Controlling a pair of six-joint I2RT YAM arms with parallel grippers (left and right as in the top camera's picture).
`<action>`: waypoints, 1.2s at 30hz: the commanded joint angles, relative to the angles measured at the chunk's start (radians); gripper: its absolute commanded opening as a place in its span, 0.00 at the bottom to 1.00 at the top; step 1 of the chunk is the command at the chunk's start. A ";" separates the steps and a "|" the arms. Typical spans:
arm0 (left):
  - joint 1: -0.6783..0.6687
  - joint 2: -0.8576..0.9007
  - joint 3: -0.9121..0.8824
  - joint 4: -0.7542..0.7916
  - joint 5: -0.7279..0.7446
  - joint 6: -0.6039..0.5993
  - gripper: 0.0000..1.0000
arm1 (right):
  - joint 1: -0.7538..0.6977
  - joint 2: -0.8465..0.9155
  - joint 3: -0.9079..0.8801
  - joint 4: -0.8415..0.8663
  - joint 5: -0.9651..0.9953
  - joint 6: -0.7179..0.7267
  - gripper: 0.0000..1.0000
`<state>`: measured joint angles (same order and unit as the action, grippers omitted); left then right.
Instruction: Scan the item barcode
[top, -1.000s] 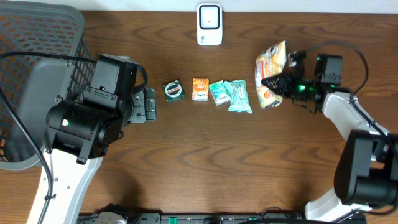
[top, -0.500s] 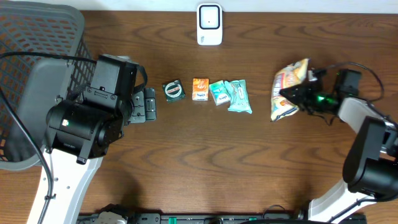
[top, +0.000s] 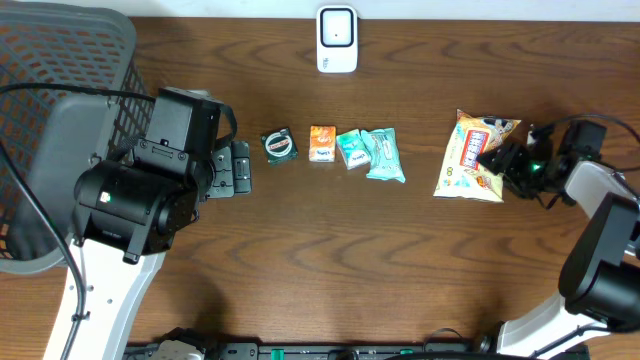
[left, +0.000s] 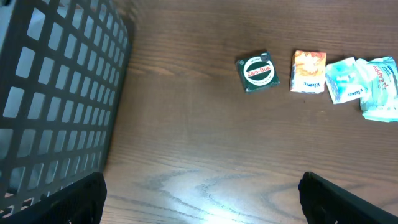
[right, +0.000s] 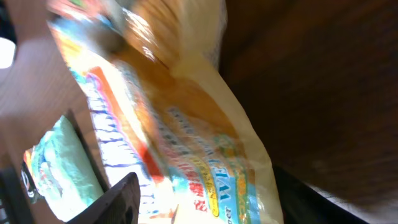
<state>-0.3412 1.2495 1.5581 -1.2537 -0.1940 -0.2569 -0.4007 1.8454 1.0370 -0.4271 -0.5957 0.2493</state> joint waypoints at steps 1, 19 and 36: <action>0.005 0.005 0.008 -0.003 -0.017 0.009 0.98 | -0.004 -0.089 0.068 -0.009 0.039 -0.018 0.61; 0.005 0.005 0.008 -0.003 -0.017 0.009 0.98 | 0.109 -0.173 0.081 -0.016 0.216 -0.019 0.77; 0.005 0.005 0.008 -0.003 -0.017 0.009 0.98 | 0.126 0.034 0.079 0.058 0.154 -0.253 0.97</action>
<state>-0.3412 1.2495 1.5581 -1.2537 -0.1940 -0.2569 -0.2714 1.8439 1.1107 -0.3813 -0.3019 0.0845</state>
